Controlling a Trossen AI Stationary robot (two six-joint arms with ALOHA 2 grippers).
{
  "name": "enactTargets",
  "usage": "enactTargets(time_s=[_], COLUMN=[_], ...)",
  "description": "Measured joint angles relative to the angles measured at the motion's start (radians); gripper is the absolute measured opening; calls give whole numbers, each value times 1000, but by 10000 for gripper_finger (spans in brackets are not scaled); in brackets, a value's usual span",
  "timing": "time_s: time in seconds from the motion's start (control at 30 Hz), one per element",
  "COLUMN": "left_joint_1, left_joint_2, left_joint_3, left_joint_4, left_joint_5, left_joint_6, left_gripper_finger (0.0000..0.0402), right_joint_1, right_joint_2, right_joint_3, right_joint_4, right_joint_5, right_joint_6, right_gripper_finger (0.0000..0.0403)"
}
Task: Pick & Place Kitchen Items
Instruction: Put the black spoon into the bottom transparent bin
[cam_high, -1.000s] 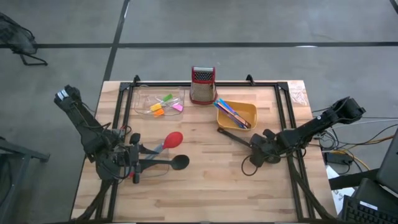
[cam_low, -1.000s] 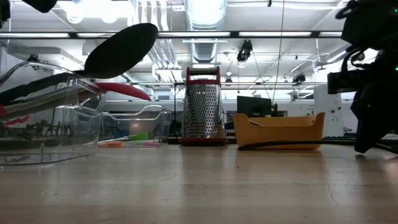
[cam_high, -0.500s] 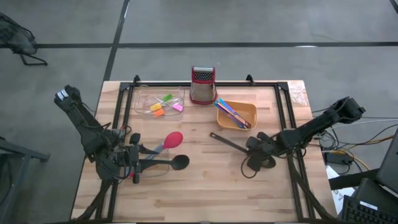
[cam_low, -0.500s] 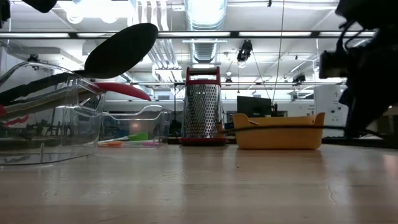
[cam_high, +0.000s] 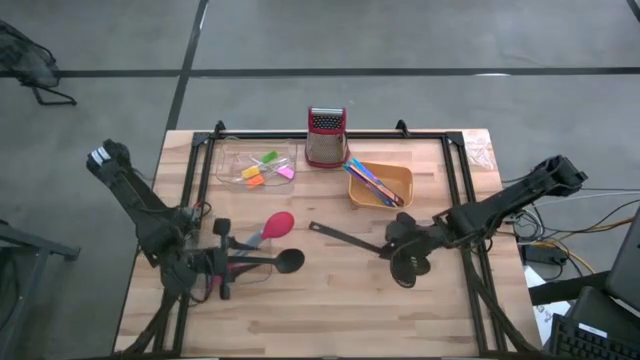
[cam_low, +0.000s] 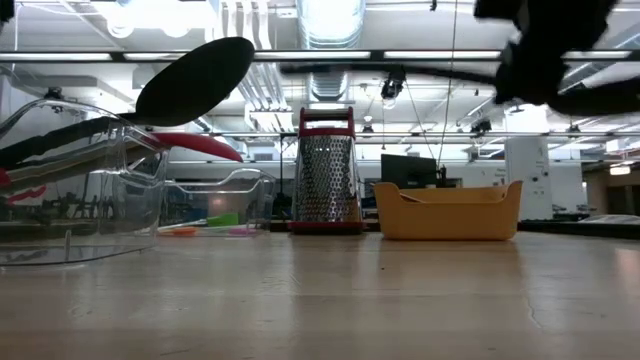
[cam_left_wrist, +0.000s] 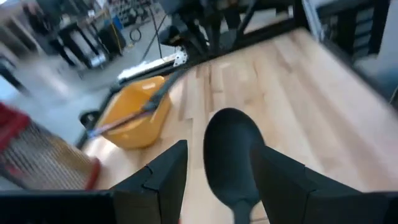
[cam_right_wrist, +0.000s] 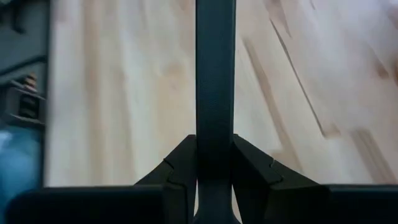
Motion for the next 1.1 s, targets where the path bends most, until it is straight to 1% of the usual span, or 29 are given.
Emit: enactTargets(time_s=[0.1,0.17,0.27,0.3,0.37,0.43,0.53,0.7,0.77,0.93,1.1], left_joint_1=[19,28,41,44,54,66,94,145,164,180,203], left_joint_2=[61,101,151,161,177,191,218,275,306,383,438], left_joint_3=[0,0,0,0,2,21,62,113,132,180,225], left_joint_4=[71,146,293,337,415,454,462,395,380,377,371], left_joint_5=[-14,-64,-174,-194,-196,-191,-190,-109,-109,-112,-134], left_joint_6=[134,199,316,362,455,499,511,510,509,572,597], left_gripper_finger=[181,181,181,181,181,181,181,181,181,181,181], right_joint_1=[-4,-5,-6,-6,-7,-13,-22,-46,-61,-102,-129], right_joint_2=[0,0,3,9,21,49,104,216,257,347,417], right_joint_3=[67,105,143,156,179,208,258,376,434,578,681], right_joint_4=[-9,-16,-16,-23,-57,-88,-145,-156,-184,-319,-359], right_joint_5=[-9,-16,-31,-33,-35,-34,-37,-79,-81,-81,-103], right_joint_6=[-1,0,2,3,11,32,69,69,63,58,22], right_gripper_finger=[69,72,73,72,70,71,76,75,71,74,76])
